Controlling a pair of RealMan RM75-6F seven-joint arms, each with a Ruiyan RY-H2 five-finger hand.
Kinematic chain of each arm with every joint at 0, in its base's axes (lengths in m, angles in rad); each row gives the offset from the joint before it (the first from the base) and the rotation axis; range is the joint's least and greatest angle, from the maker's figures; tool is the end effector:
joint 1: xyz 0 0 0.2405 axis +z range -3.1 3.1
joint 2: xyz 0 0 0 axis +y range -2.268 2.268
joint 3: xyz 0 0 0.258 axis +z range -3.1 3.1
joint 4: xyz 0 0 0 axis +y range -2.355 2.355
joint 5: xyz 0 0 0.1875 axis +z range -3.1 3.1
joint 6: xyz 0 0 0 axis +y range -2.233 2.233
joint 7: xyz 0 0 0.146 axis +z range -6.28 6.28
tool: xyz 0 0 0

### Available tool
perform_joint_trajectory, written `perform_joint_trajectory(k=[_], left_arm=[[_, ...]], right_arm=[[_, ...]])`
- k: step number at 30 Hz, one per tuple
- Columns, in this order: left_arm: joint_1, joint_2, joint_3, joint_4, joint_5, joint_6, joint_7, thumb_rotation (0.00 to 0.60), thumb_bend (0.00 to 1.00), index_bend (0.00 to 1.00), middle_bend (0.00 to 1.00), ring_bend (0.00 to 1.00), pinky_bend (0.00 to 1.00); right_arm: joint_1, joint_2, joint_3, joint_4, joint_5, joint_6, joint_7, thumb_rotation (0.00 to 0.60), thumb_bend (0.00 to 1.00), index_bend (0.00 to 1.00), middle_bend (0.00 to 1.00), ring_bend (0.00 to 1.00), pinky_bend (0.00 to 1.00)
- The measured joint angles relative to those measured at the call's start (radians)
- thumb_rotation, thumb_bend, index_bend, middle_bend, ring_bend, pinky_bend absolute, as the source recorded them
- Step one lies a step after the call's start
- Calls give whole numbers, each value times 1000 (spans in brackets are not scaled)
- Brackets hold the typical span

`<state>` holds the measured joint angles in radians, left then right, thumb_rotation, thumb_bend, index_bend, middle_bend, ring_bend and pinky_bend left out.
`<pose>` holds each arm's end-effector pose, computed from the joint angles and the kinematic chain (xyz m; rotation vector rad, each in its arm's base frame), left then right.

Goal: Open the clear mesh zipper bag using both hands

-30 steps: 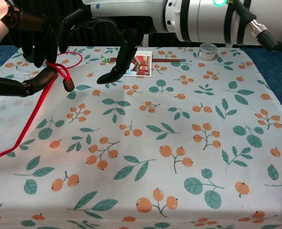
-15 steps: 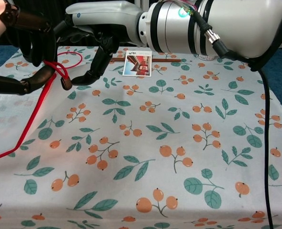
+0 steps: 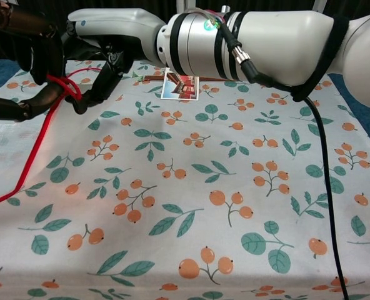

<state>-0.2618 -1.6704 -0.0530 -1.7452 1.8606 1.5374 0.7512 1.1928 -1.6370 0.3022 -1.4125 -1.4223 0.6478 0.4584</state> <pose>-0.1210 0.1870 0.0486 -1.5630 -0.4170 -1.2853 0.0487 -0.3432 -0.0387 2.3782 -1.3062 1.4063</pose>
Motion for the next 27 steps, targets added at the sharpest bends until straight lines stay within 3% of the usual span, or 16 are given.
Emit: perform_joint_trajectory(k=[27], left_arm=[[50, -27, -1, 71, -86, 22, -134, 600, 398, 724, 625, 559, 511]], right_arm=[[-2, 58, 51, -27, 118, 21, -27, 600, 463, 819, 344, 92, 49]])
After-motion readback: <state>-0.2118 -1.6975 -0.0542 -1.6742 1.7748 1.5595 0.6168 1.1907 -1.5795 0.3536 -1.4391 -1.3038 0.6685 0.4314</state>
